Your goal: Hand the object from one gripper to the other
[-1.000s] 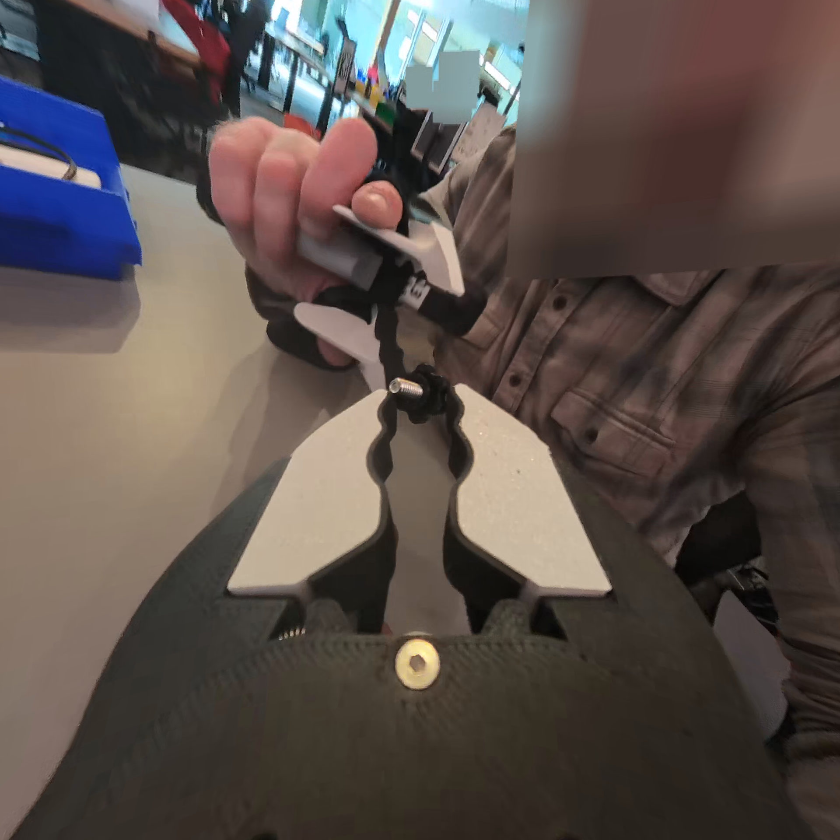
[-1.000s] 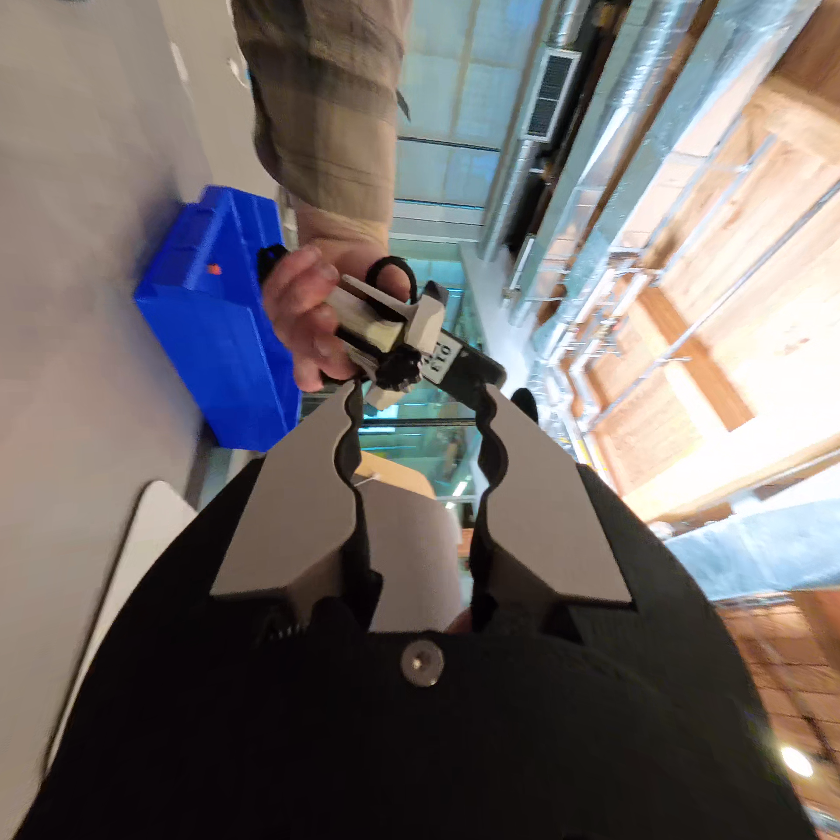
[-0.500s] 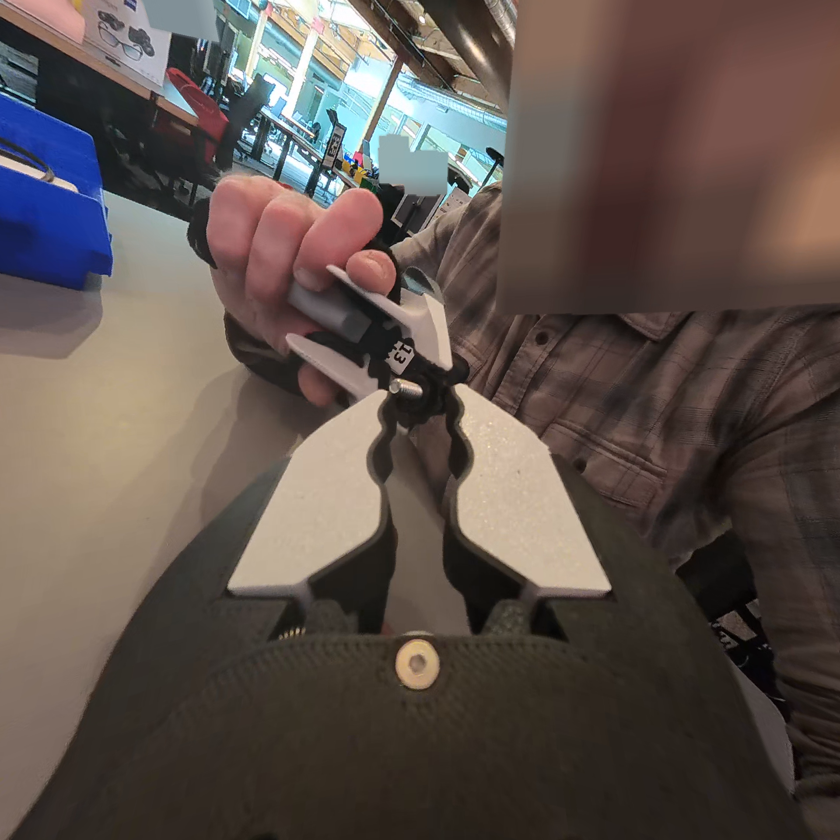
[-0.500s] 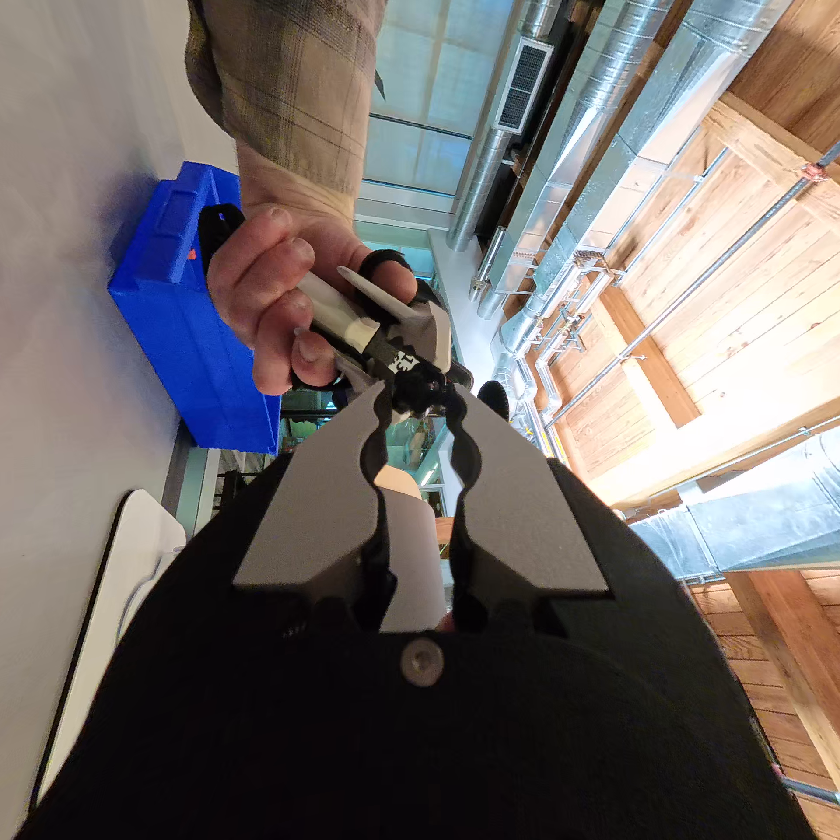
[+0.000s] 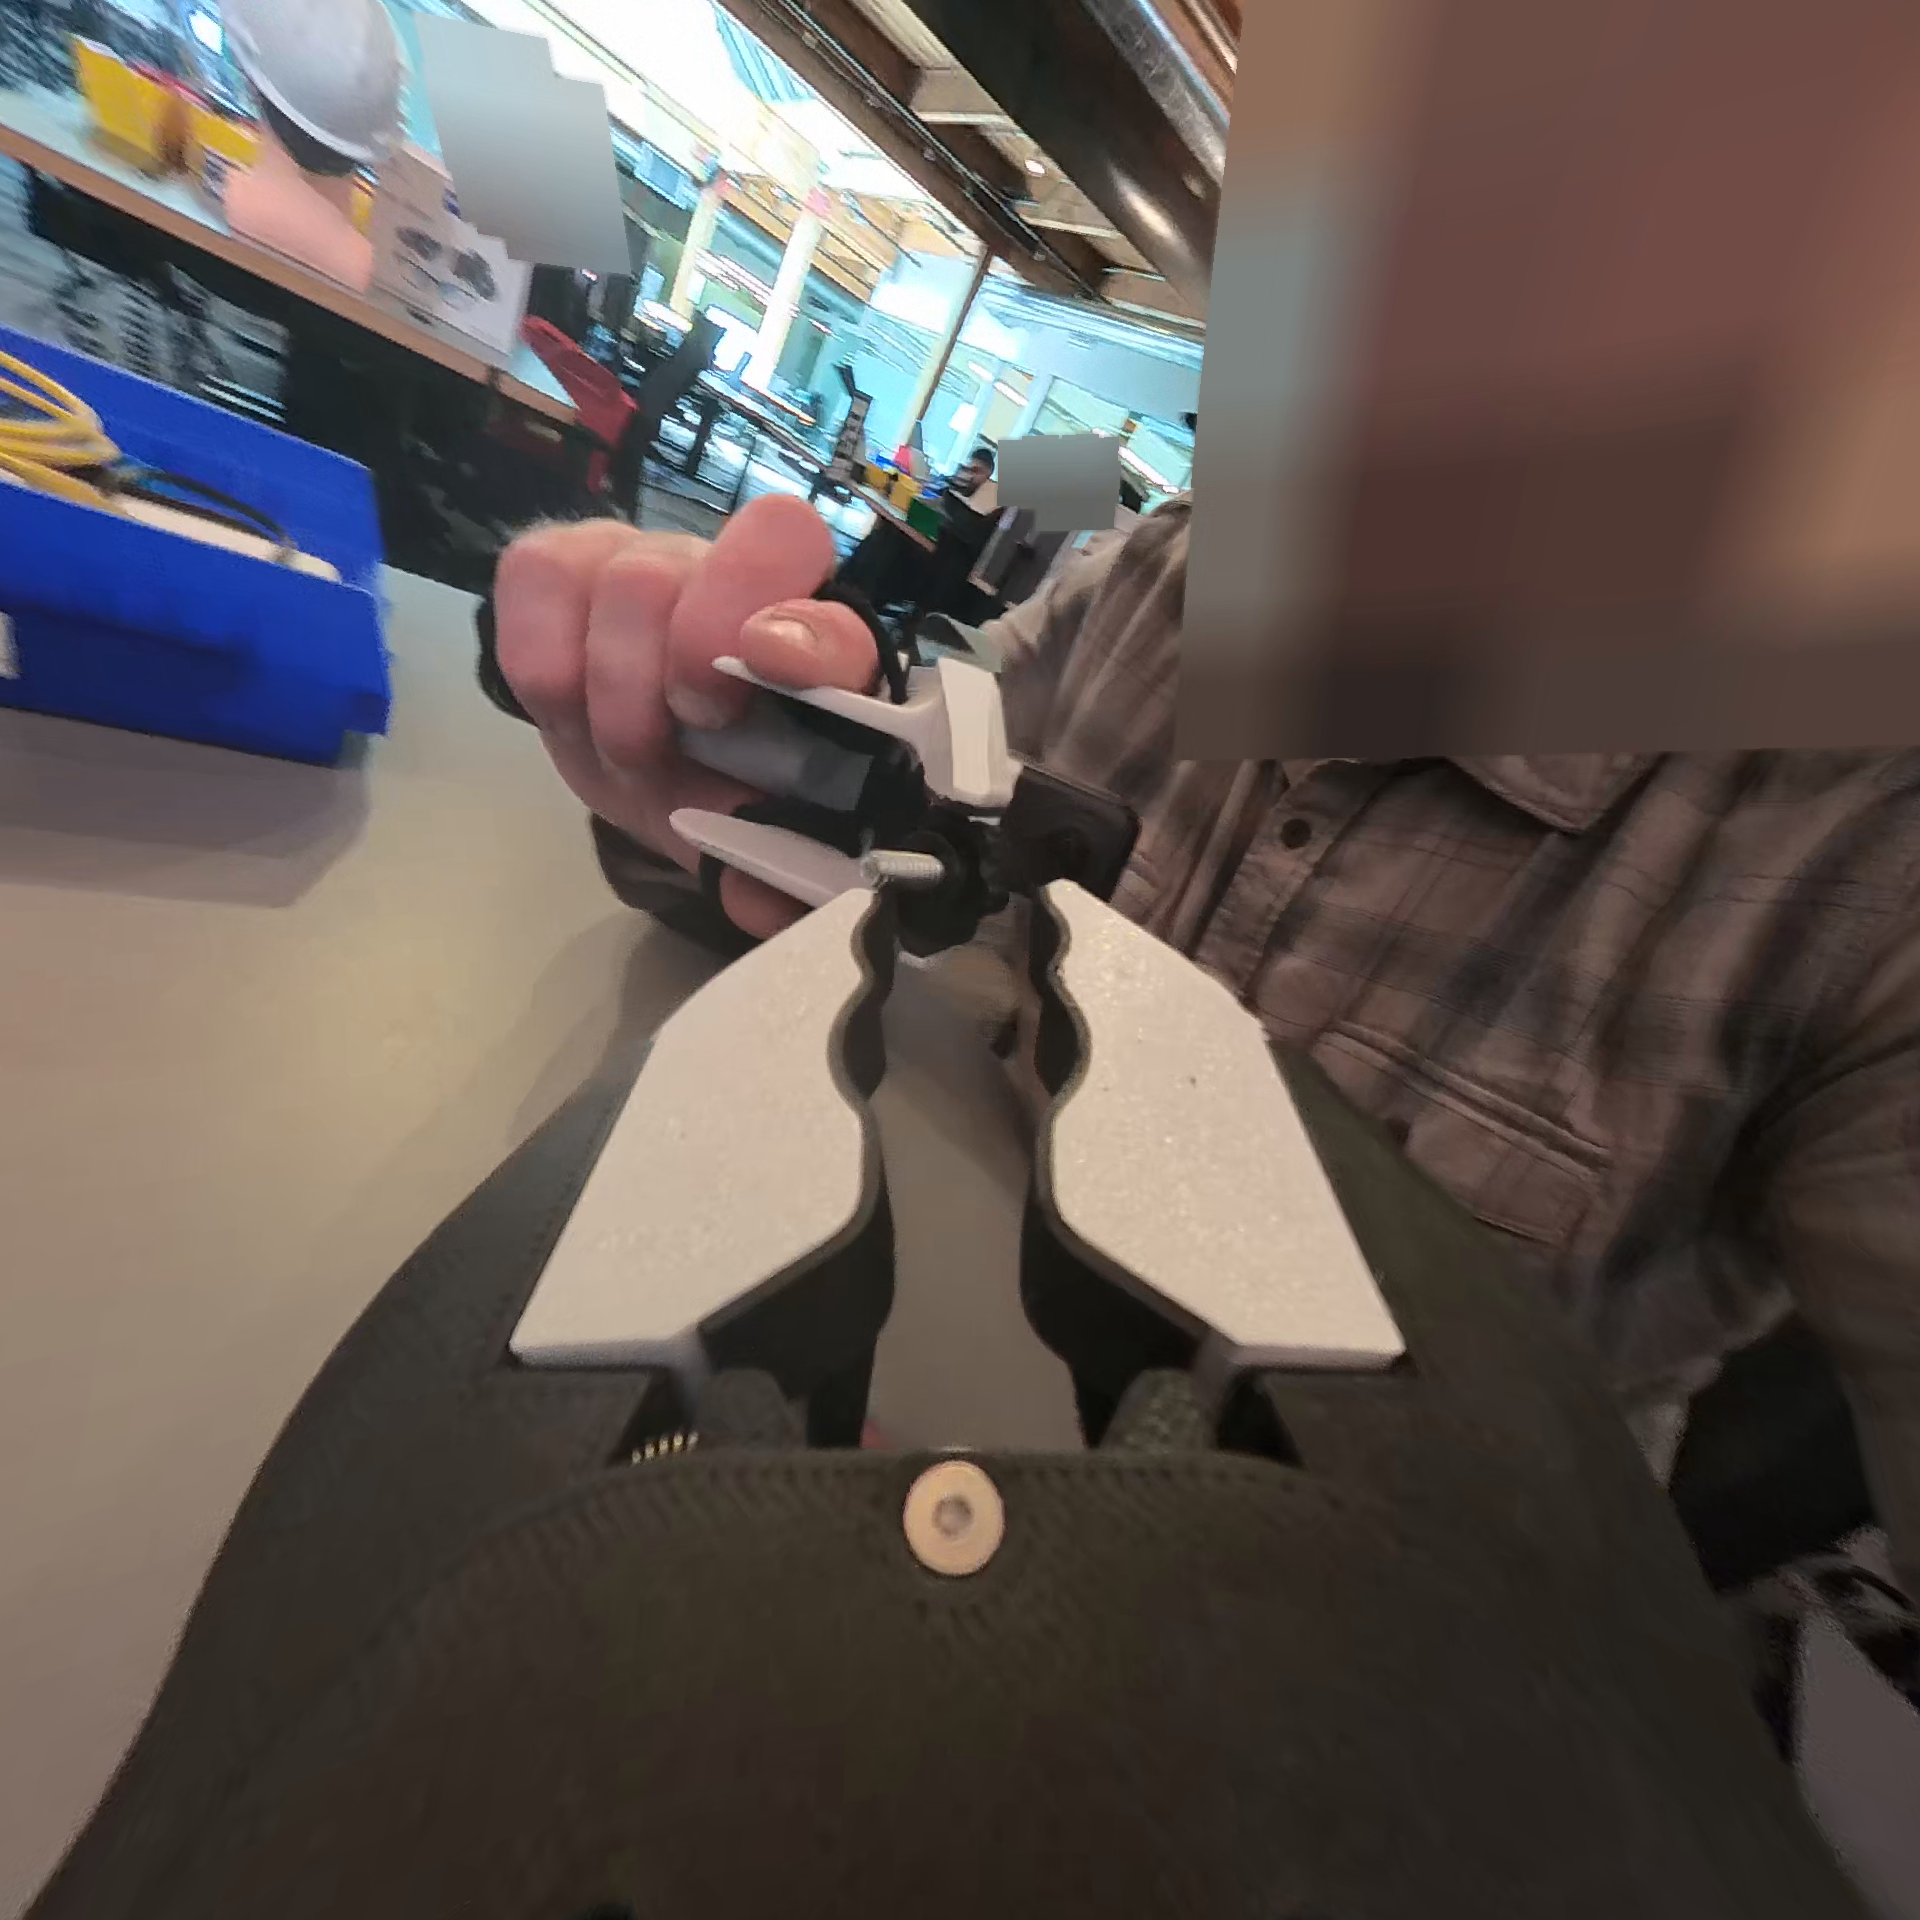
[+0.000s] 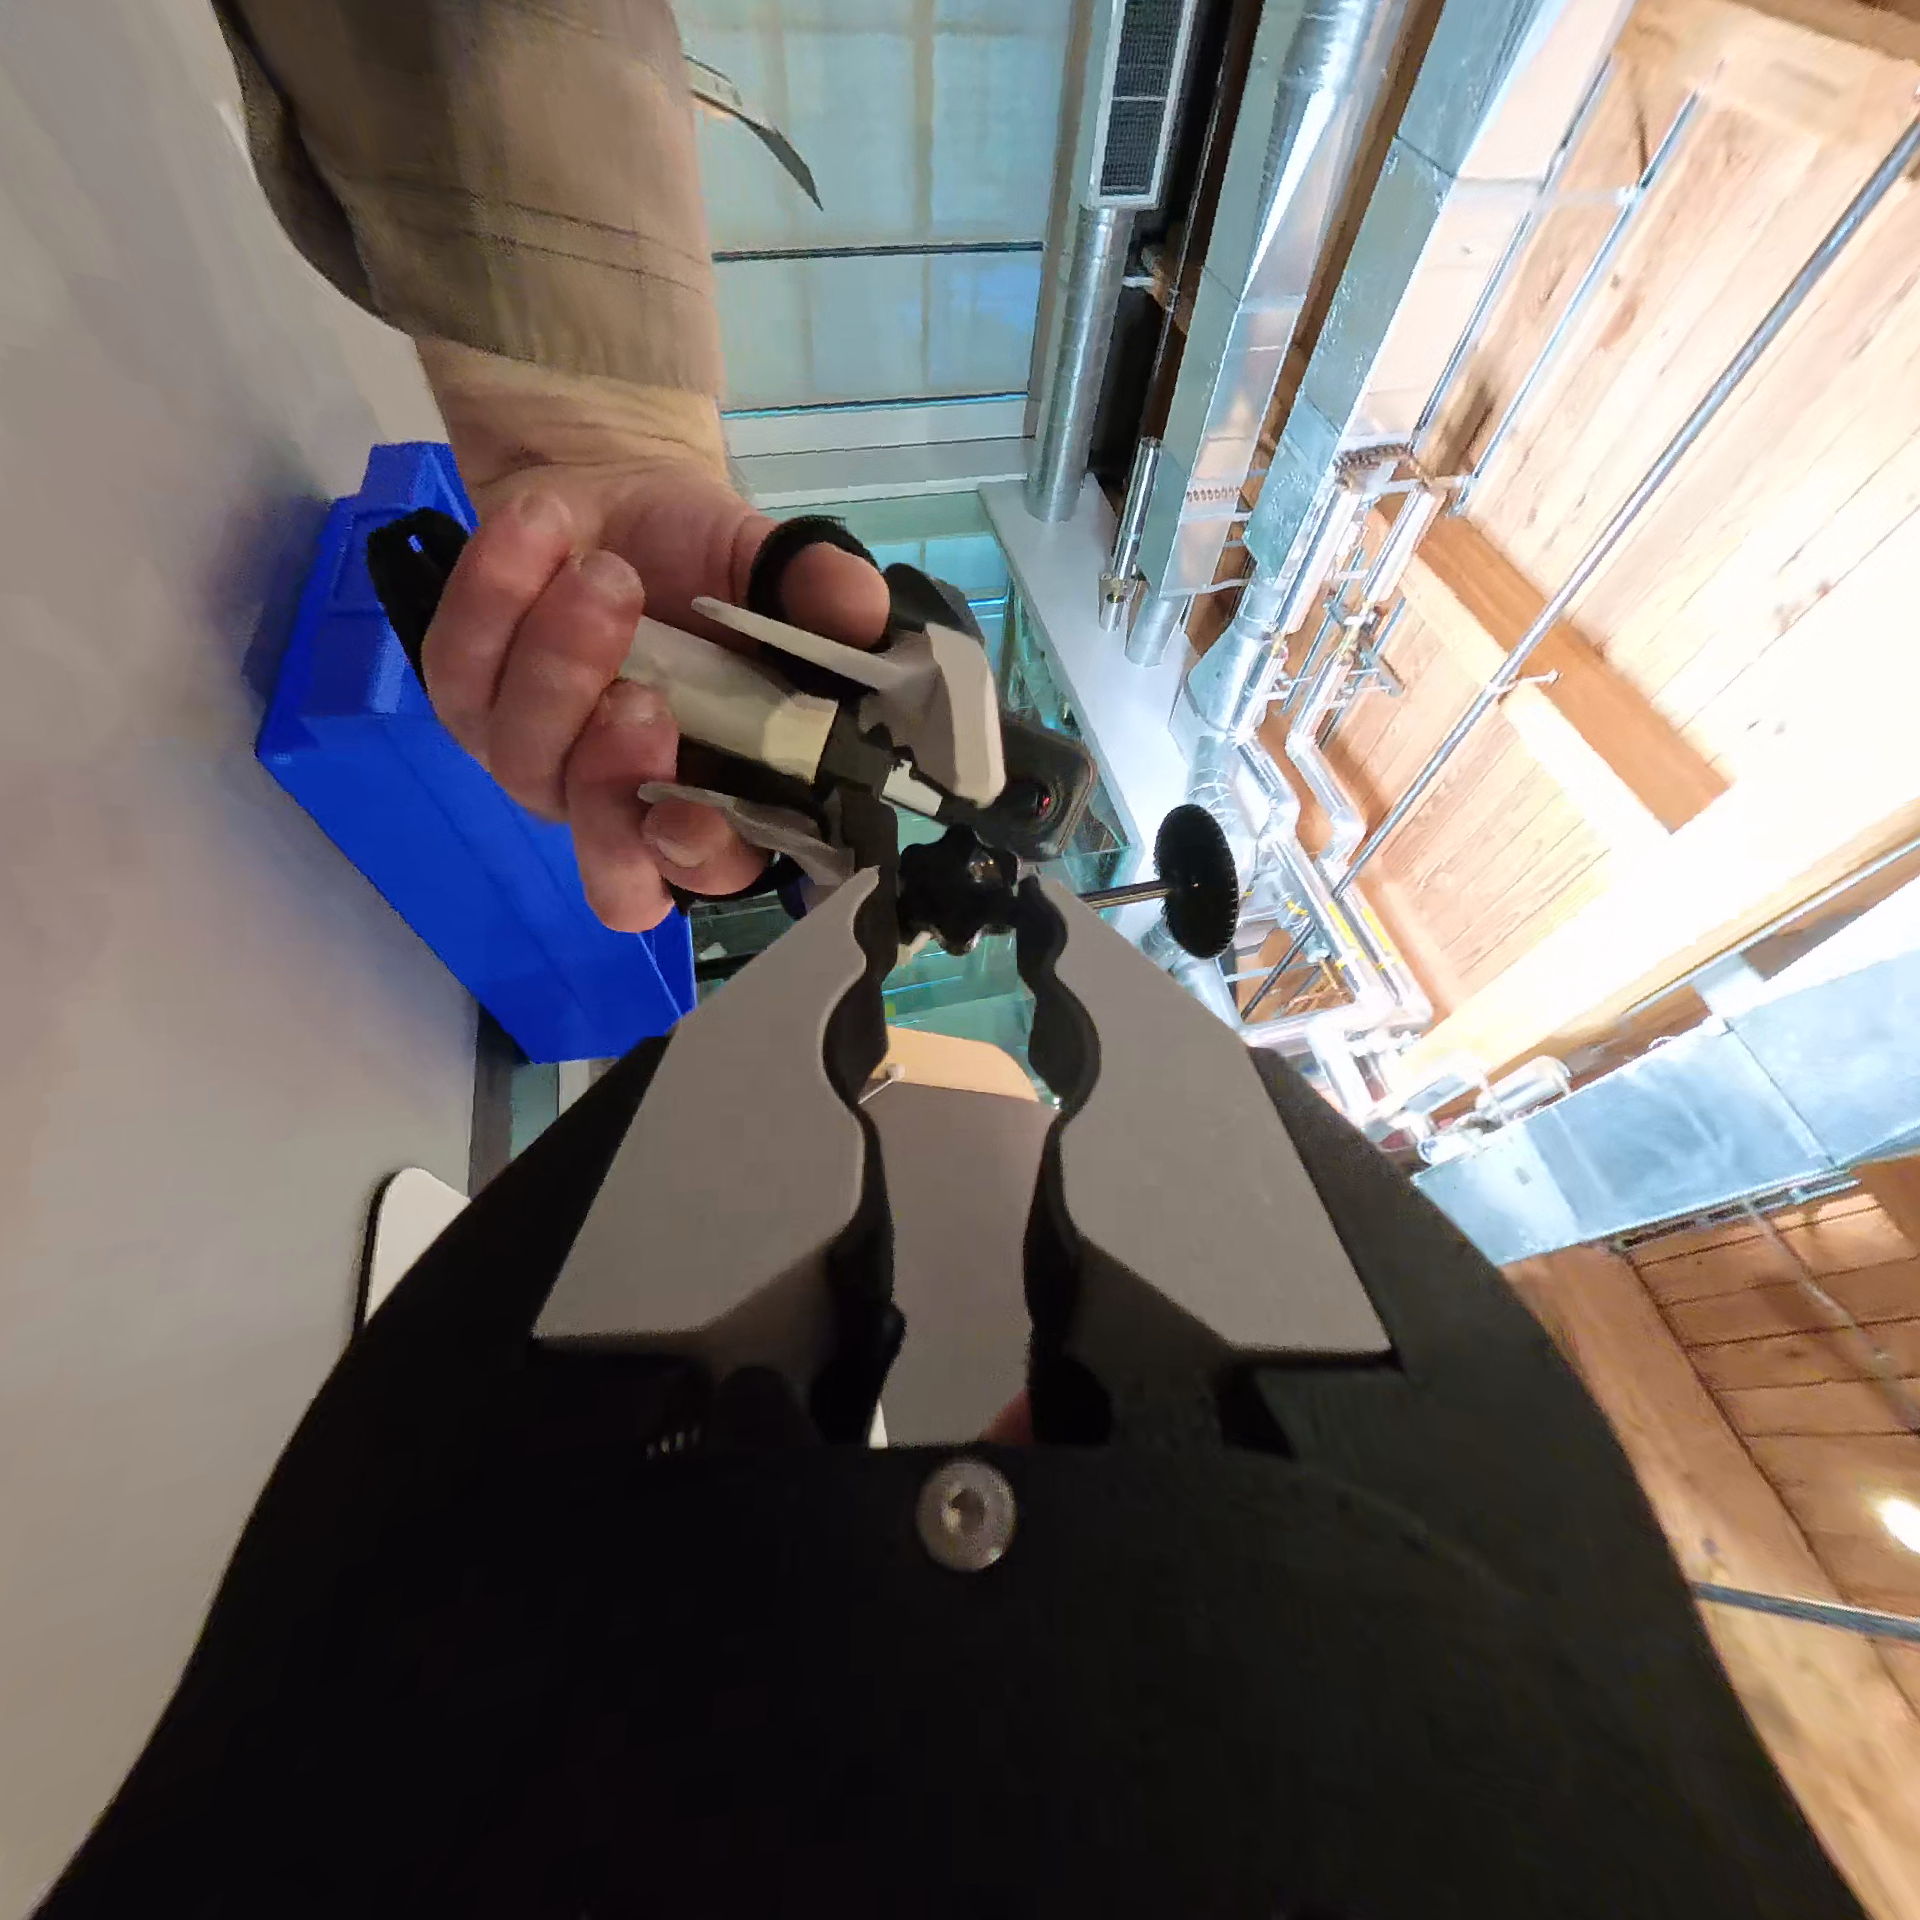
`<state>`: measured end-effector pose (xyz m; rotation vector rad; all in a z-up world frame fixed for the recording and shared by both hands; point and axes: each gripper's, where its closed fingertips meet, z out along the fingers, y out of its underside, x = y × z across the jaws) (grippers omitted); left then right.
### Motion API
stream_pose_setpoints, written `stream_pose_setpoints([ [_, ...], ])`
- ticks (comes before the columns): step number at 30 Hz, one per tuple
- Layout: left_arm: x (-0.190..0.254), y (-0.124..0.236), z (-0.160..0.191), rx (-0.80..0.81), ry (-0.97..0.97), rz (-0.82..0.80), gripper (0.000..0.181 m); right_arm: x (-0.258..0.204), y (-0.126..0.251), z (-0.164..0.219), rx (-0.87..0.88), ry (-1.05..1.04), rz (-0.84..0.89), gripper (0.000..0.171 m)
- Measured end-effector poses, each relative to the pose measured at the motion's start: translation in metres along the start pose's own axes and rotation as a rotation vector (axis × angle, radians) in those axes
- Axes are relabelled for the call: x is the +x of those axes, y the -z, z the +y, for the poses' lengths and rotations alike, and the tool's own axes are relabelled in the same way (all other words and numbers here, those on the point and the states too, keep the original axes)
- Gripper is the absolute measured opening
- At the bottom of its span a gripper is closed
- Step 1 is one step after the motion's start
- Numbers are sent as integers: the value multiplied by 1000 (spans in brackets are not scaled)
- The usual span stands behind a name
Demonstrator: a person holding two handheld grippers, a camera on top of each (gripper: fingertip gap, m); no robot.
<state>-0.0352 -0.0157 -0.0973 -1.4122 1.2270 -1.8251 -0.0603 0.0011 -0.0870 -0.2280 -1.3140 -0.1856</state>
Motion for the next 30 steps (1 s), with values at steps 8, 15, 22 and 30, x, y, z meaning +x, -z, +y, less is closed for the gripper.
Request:
stream_pose_setpoints([
  [8, -24, 8, -6, -41, -157, -316, 40, 16, -1, 14, -19, -244, 10, 19],
  [15, -39, 41, -42, -248, -874, -1069, 45, 34, -4, 48, -28, -920, -44, 19],
  [22, -39, 31, -58, -485, -1501, -1525, 56, 20, -9, 57, 88, -1580, -188, 20],
  [30, -46, 19, -60, -564, -1808, -1628, 61, 23, -5, 49, 368, -2073, -325, 20],
])
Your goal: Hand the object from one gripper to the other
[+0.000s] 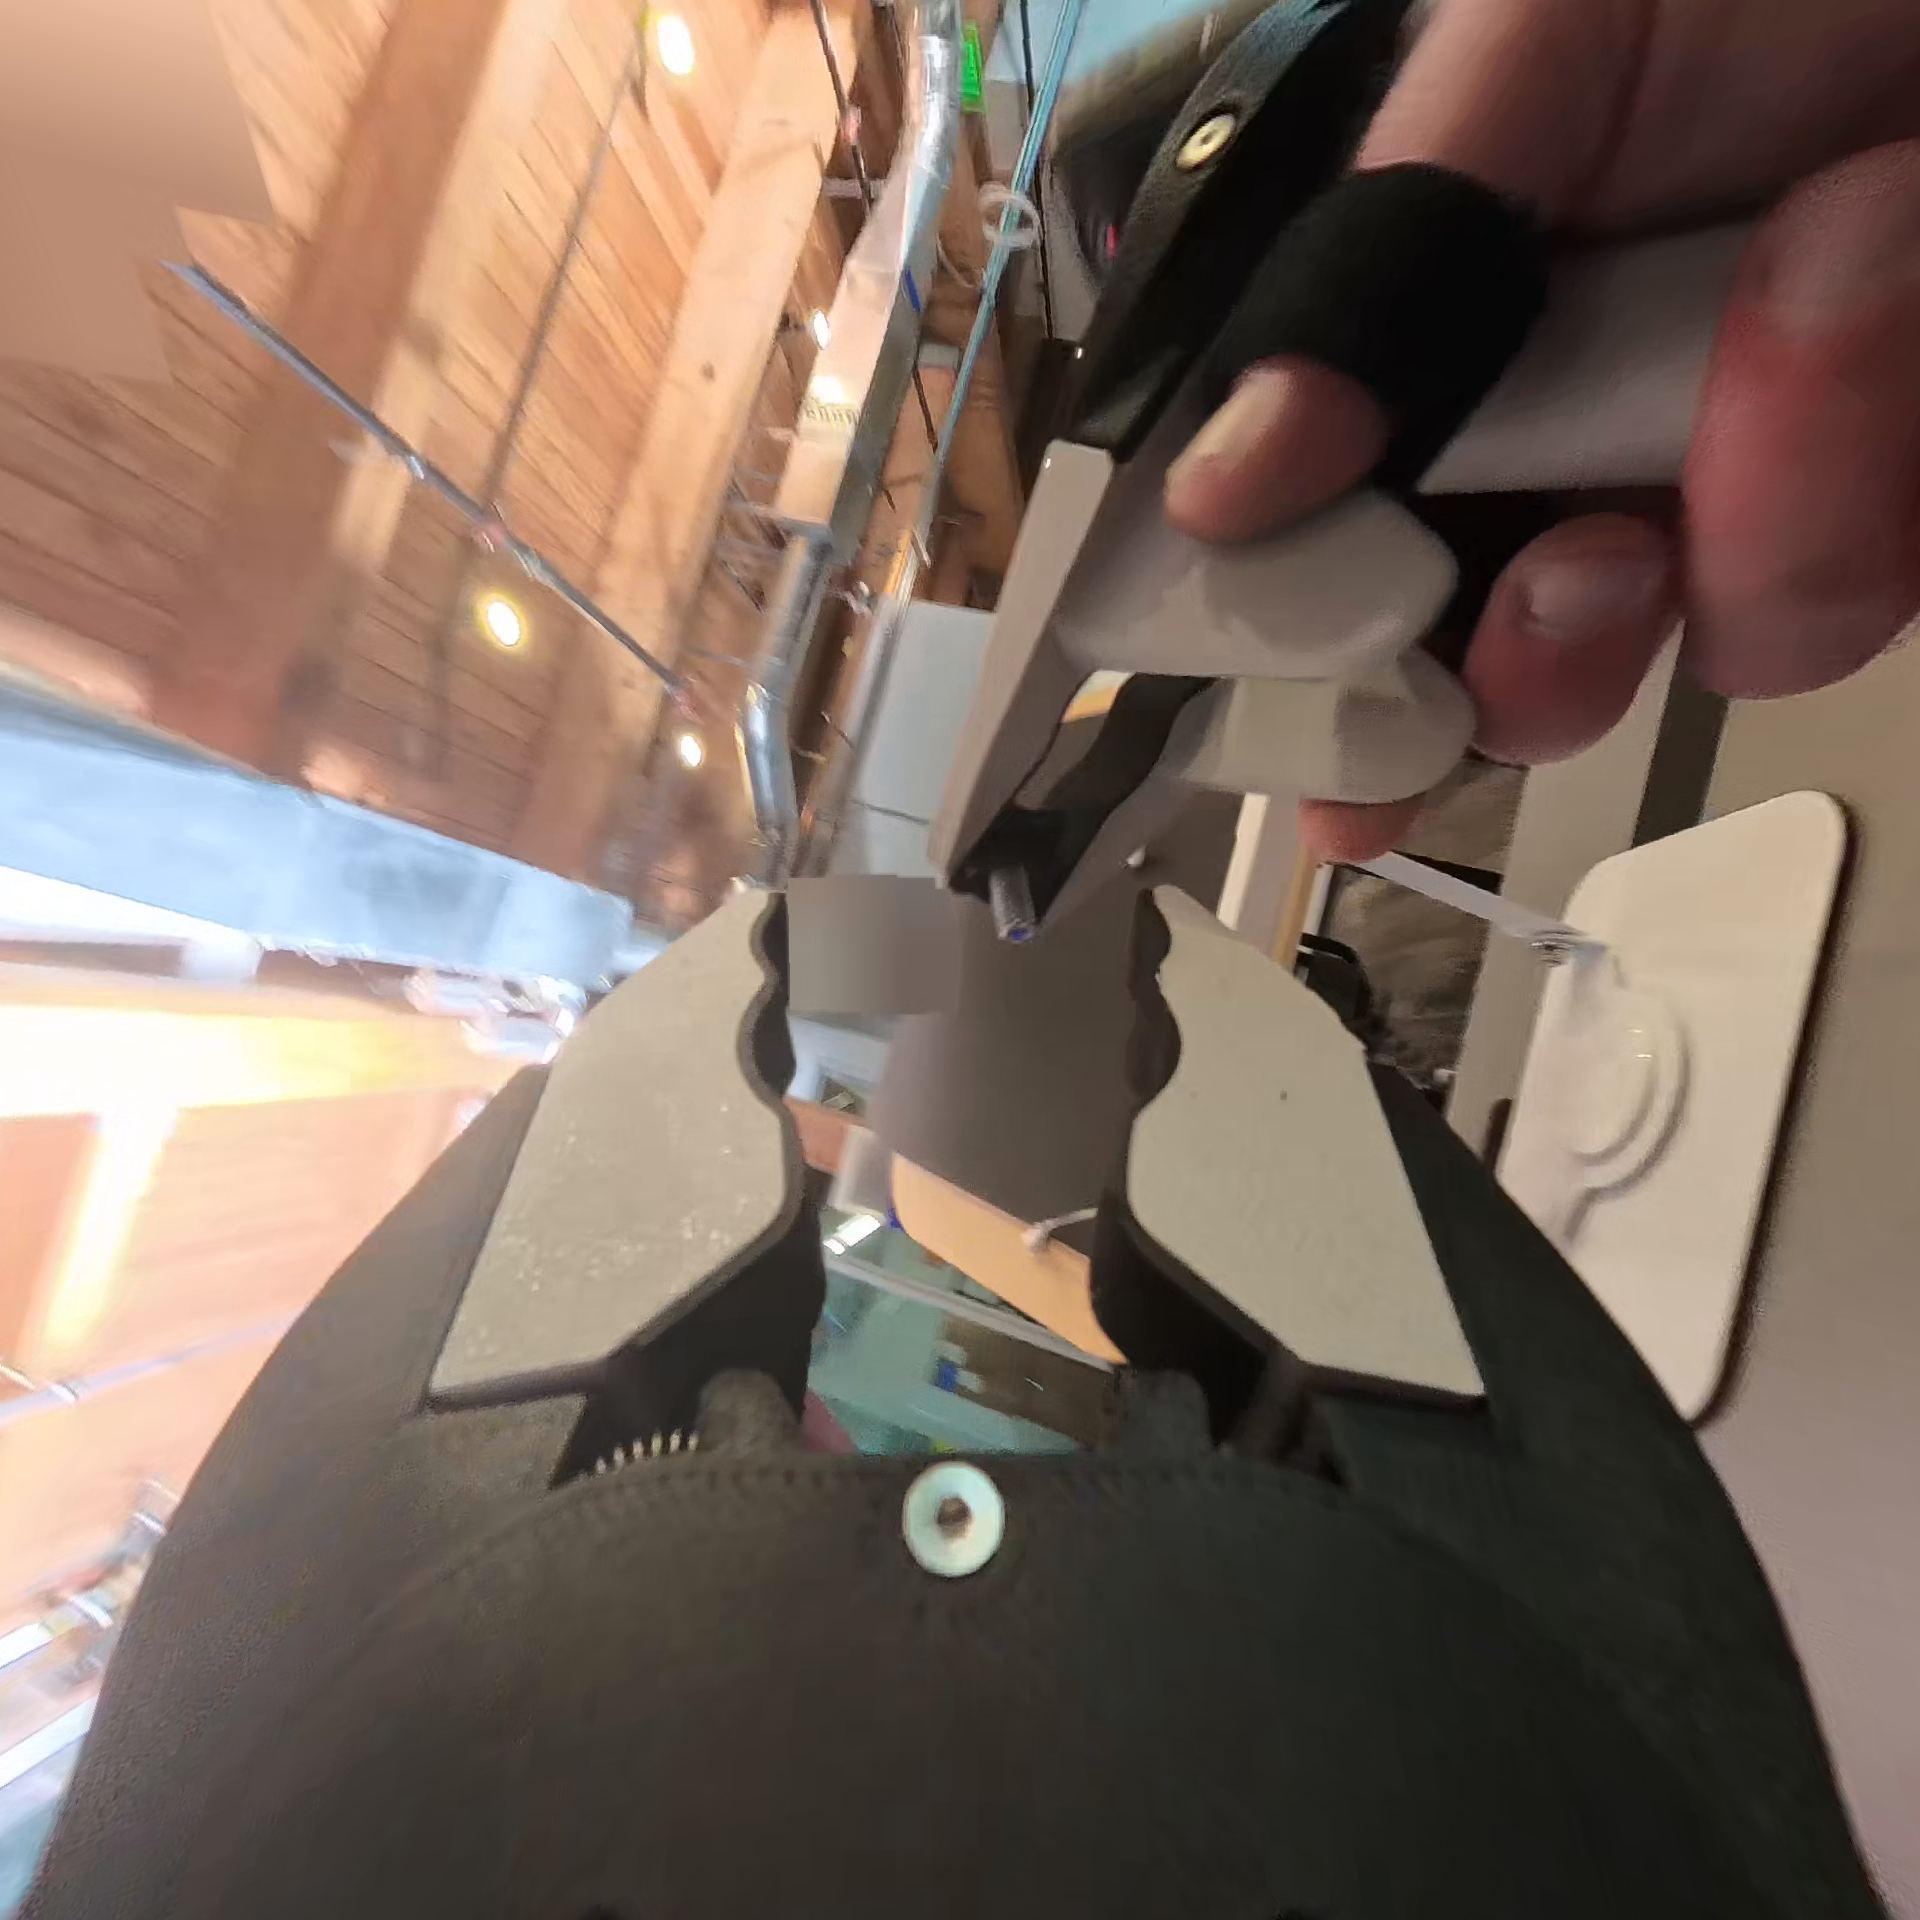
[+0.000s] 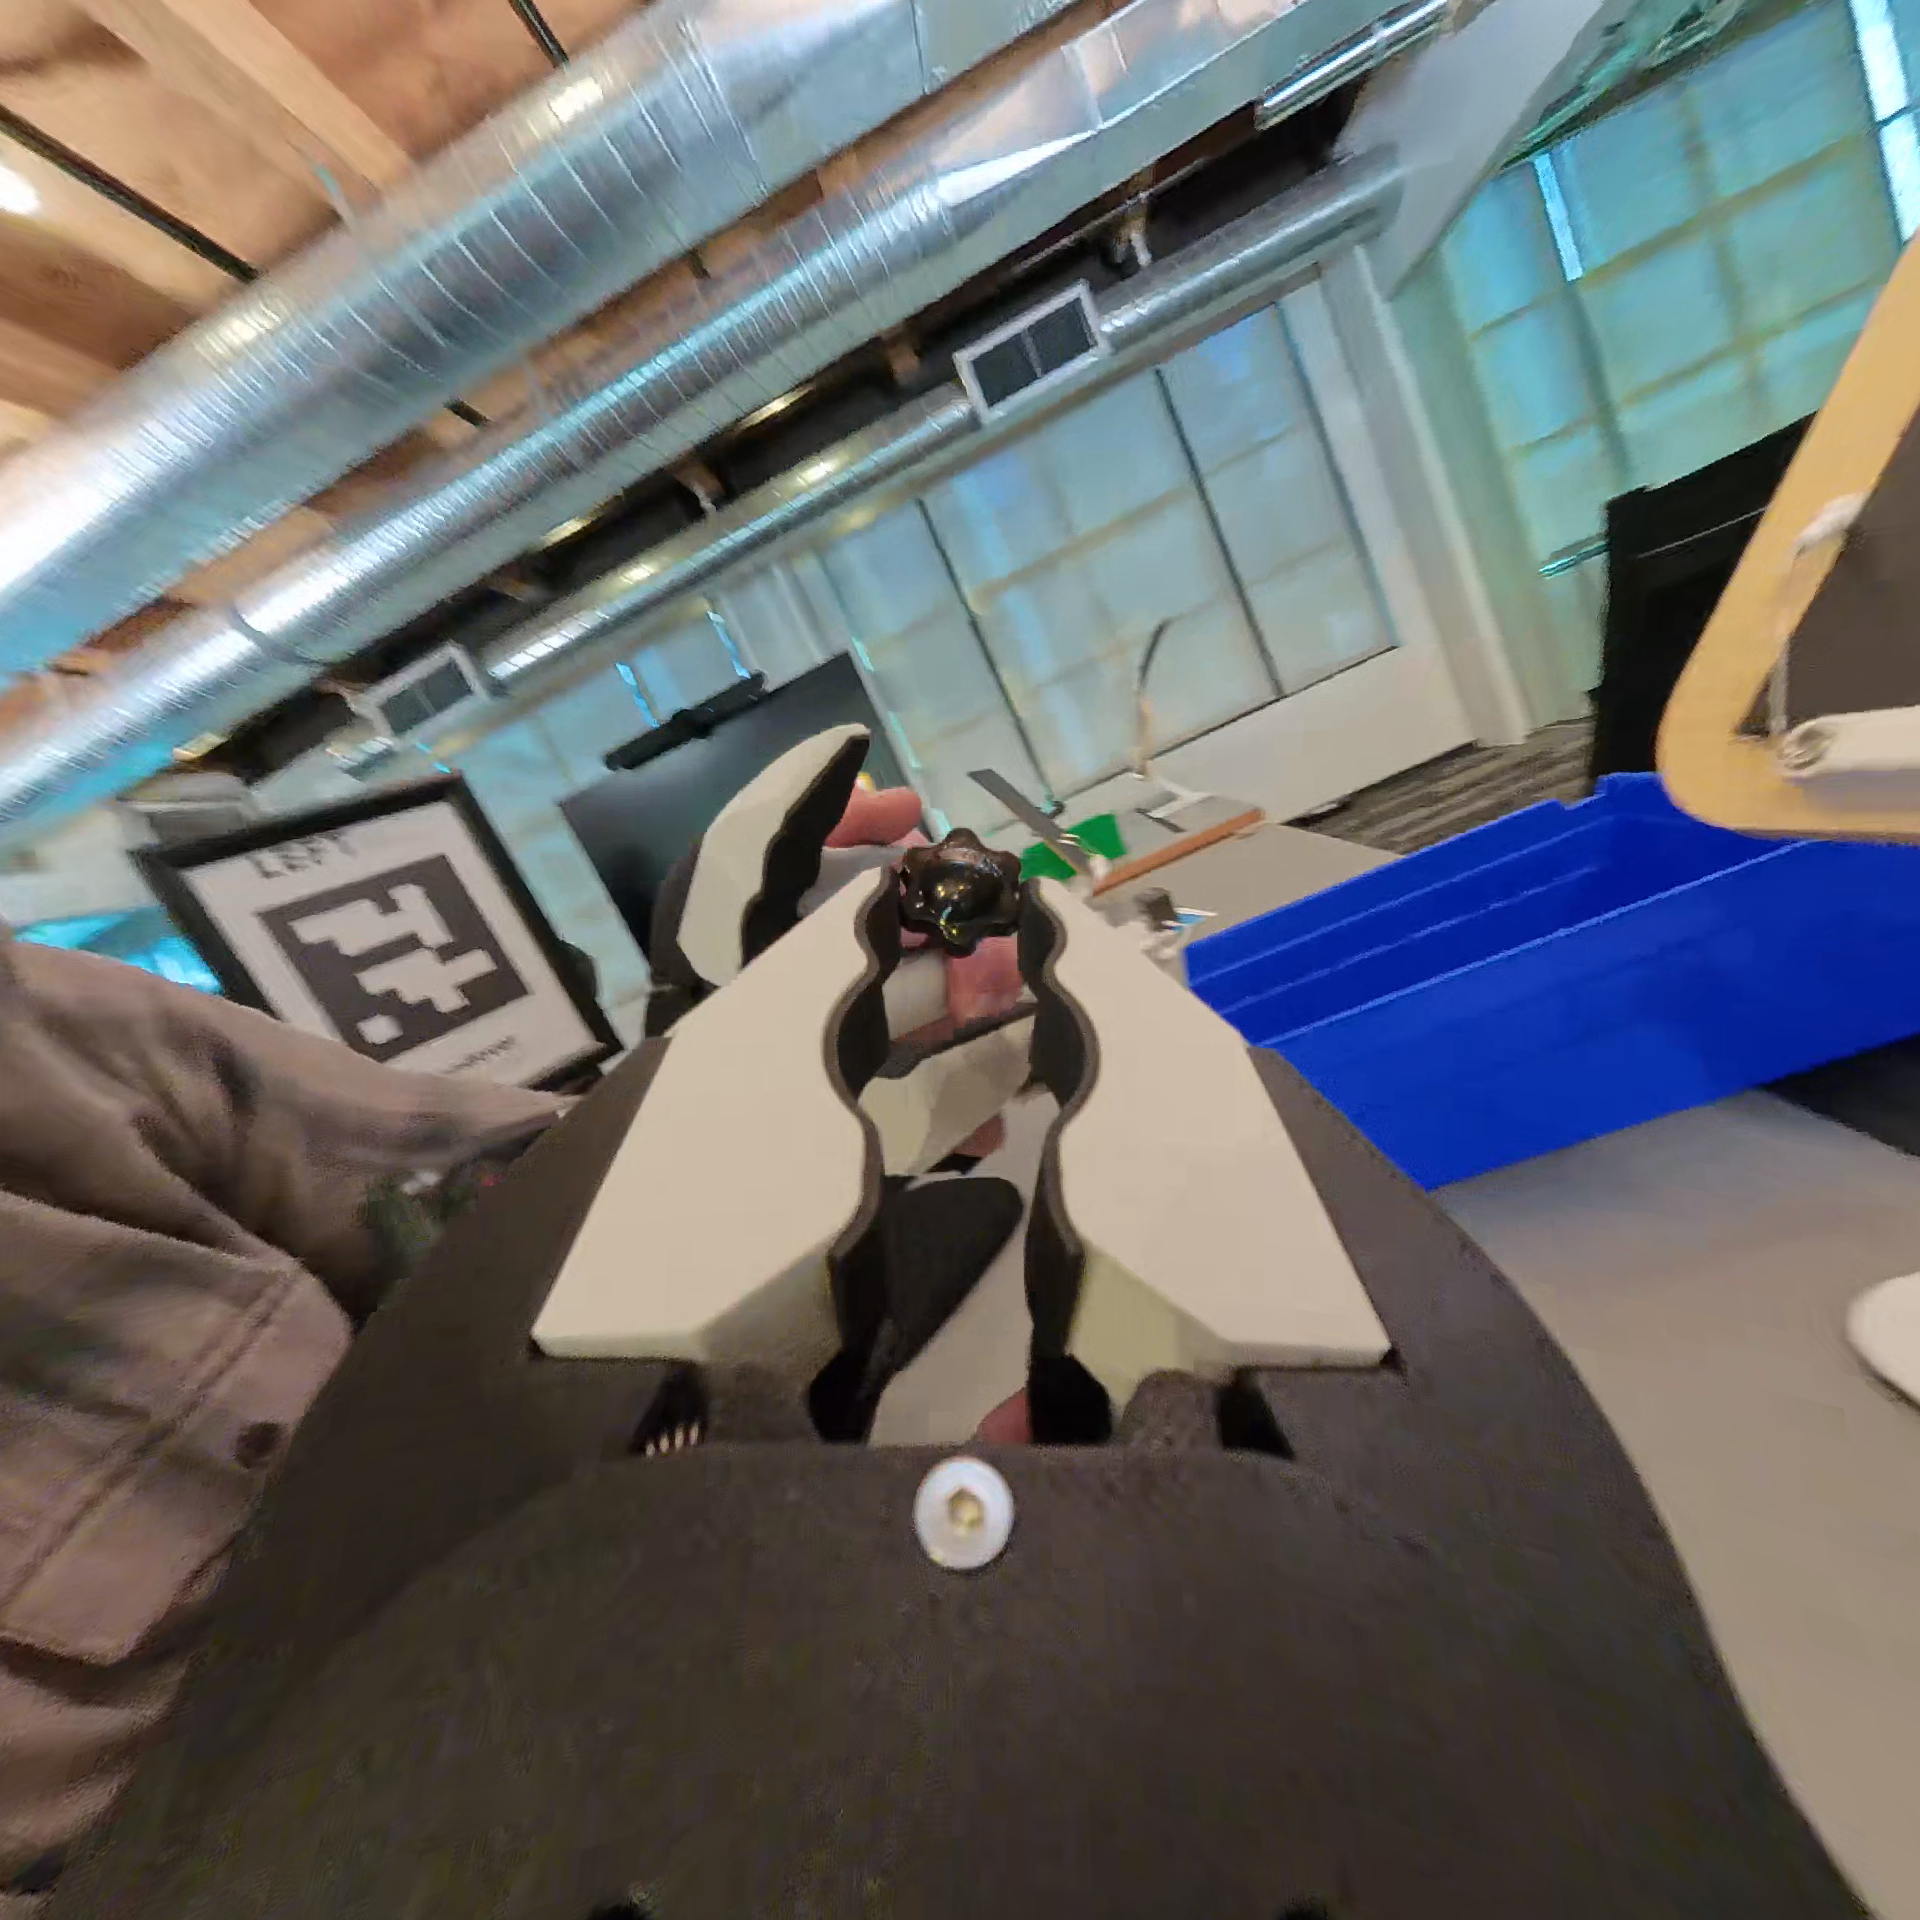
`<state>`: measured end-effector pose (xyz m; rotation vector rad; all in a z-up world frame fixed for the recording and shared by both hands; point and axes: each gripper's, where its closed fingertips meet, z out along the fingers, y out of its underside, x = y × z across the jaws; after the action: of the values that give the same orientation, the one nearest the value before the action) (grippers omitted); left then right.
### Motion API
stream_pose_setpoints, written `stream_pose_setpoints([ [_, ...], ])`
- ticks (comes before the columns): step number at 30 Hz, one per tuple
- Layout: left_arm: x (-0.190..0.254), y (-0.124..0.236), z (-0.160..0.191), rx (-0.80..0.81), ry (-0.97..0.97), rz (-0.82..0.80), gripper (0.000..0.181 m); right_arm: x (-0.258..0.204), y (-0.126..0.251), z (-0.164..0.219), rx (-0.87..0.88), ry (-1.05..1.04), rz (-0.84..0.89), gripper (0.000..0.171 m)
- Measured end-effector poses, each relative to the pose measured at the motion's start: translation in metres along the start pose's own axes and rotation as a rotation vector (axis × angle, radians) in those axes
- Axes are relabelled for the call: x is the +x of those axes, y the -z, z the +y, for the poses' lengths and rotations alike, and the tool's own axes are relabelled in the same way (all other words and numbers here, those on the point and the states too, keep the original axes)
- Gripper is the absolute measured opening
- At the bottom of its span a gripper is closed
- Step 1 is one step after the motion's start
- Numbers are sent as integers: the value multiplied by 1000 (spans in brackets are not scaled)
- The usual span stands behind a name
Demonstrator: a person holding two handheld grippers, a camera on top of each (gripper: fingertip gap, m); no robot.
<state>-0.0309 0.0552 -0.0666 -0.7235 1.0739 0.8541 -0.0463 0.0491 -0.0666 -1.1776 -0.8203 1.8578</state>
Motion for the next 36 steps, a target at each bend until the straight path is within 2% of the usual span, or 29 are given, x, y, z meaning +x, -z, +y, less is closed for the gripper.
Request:
stream_pose_setpoints([
  [5, -3, 2, -8, 43, -61, -37, 47, -10, 3, -5, 71, -120, -124, 20],
  [9, -12, 1, -6, 21, 14, -80, 32, -14, 6, -10, 176, -155, -158, 19],
  [18, -6, 1, -19, 73, 45, -30, 12, -20, 9, -11, 212, -172, -201, 19],
  [30, -3, -1, -20, 59, 51, 29, 6, -21, 8, -12, 212, -169, -193, 19],
  [33, -2, -3, -17, 43, 96, 83, 6, -20, 9, -14, 216, -129, -167, 23],
  [36, -5, -5, -9, 24, 232, 199, 6, -18, 12, -17, 190, -49, -149, 32],
])
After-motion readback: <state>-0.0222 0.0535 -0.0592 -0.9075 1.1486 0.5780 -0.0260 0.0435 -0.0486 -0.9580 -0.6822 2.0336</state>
